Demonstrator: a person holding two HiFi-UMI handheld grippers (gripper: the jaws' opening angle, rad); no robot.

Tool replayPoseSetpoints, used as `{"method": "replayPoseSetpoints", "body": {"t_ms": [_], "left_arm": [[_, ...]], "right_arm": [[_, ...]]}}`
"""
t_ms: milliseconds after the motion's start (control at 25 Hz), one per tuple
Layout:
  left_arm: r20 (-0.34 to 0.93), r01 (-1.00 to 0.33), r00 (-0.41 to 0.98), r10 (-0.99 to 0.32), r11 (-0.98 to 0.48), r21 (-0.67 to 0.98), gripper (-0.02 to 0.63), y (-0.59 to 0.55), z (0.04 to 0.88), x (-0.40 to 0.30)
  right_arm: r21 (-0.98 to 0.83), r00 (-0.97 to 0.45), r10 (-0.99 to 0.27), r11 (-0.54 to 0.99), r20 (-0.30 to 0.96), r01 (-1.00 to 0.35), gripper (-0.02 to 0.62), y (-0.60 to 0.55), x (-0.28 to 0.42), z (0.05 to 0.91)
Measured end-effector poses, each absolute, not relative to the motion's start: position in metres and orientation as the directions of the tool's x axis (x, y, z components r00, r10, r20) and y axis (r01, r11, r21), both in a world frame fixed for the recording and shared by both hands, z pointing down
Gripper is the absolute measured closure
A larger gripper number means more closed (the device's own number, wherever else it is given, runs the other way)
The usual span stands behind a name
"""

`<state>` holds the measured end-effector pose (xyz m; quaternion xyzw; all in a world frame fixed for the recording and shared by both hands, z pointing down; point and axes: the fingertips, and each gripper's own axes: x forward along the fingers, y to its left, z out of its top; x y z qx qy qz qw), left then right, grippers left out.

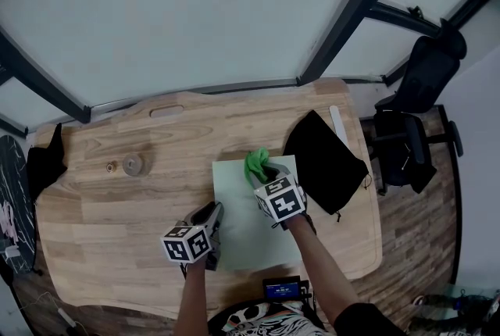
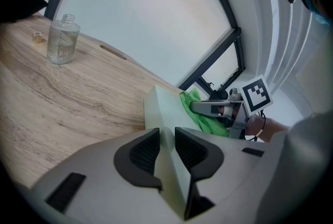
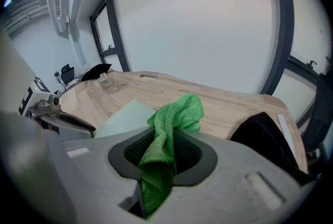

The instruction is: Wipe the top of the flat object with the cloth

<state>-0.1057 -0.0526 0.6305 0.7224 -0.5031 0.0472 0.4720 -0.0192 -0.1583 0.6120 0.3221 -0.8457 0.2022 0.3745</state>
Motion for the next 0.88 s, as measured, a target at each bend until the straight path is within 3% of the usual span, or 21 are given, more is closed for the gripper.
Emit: {"method": "replayPoseSetpoints", "body": {"t_ms": [880], "left_arm": [[0.536, -0.754, 0.497, -0.683, -0.033, 0.656, 0.514, -0.051, 0.631, -0.106]], "right_arm": [[-0.110, -0.572, -0.325, 0.795, 0.753, -0.597, 0.506, -0.149, -0.073, 0.610]]}}
